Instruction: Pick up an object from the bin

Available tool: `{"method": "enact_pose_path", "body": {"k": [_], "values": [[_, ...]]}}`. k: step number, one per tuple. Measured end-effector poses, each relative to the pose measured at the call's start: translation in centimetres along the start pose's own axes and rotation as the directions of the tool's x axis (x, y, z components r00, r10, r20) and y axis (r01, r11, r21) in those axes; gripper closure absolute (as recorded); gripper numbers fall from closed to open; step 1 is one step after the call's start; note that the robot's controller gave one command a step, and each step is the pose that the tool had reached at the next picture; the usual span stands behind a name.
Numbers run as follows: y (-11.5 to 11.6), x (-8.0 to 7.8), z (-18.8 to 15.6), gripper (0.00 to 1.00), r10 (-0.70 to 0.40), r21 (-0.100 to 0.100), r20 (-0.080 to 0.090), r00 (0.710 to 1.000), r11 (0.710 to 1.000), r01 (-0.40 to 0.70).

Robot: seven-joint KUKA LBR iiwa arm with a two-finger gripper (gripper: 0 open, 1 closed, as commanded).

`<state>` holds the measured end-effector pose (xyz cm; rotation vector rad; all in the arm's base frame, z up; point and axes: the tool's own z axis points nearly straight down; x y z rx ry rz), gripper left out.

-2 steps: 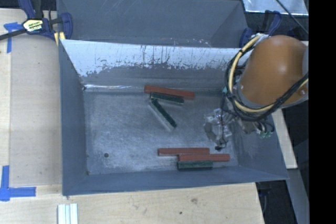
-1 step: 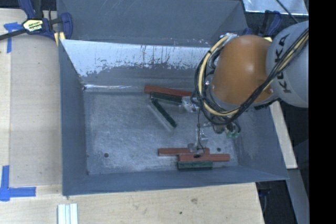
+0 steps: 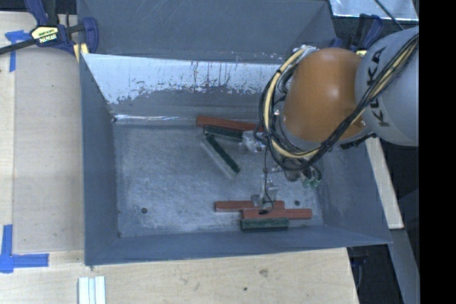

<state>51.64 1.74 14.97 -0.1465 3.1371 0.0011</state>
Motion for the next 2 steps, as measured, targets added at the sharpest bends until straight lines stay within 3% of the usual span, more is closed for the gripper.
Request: {"method": "enact_pose_path", "body": {"k": [1, 2], "values": [[0.5, 2.2, 2.7, 0.00, -0.015, 0.001, 0.004, 1.000, 1.000, 0.015], [-1.3, 1.7, 7.6, 1.00, -0.095, 0.002, 0.000, 0.996, 0.996, 0.095]]}}
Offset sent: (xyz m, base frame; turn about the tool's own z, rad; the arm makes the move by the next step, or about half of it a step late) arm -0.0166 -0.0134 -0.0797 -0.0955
